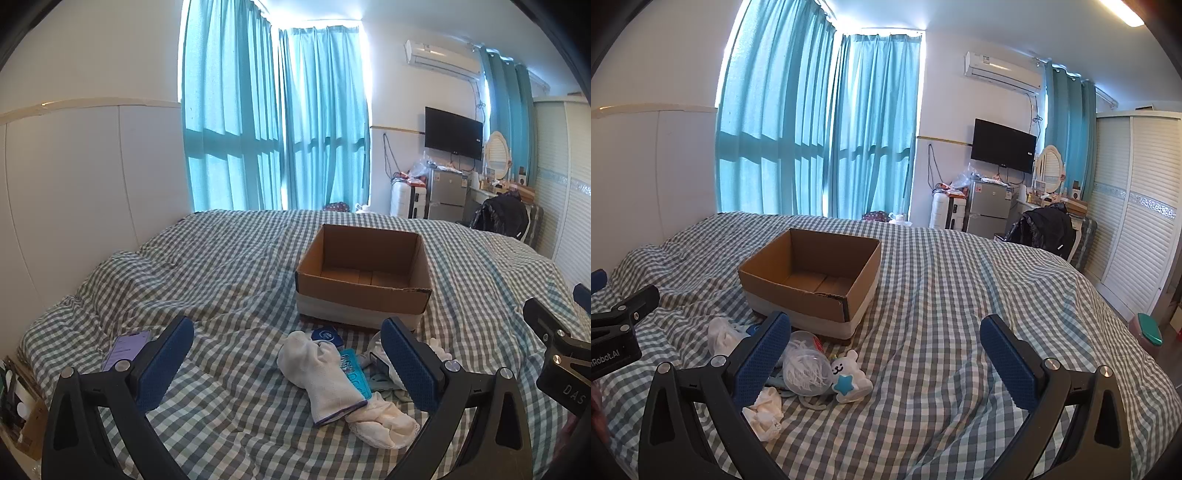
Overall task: Organize objects
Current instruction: 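Move both grippers toward the items beside the cardboard box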
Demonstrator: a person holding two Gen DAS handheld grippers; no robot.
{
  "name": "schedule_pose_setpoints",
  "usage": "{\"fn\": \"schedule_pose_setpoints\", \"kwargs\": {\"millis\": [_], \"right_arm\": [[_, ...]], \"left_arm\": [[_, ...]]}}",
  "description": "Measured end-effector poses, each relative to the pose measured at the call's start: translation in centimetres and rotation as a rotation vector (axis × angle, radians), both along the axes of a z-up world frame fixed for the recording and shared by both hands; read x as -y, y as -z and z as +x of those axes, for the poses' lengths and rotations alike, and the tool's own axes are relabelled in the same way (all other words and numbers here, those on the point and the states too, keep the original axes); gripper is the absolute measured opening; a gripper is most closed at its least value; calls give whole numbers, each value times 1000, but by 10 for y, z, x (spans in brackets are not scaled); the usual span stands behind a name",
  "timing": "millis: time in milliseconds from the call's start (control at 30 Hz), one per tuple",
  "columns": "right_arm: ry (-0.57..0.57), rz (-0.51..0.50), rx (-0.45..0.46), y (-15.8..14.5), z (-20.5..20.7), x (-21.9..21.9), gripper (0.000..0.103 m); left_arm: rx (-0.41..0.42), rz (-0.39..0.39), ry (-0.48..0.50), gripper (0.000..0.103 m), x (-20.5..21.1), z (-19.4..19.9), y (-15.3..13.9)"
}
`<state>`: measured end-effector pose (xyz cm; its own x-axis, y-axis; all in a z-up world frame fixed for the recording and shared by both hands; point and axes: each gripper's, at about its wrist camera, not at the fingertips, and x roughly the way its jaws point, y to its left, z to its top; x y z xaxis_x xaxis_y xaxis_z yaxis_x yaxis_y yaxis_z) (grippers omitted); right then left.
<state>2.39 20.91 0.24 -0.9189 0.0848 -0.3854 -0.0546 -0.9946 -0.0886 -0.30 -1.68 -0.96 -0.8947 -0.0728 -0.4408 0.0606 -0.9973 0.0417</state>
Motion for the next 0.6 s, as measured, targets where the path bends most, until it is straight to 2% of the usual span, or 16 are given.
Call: {"fn": "schedule_pose_setpoints", "kwargs": {"millis": [600], "right_arm": [[-53,-1,-11,-1,4,3,103]], "left_arm": [[-3,14,5,103,2,2,-1]]}}
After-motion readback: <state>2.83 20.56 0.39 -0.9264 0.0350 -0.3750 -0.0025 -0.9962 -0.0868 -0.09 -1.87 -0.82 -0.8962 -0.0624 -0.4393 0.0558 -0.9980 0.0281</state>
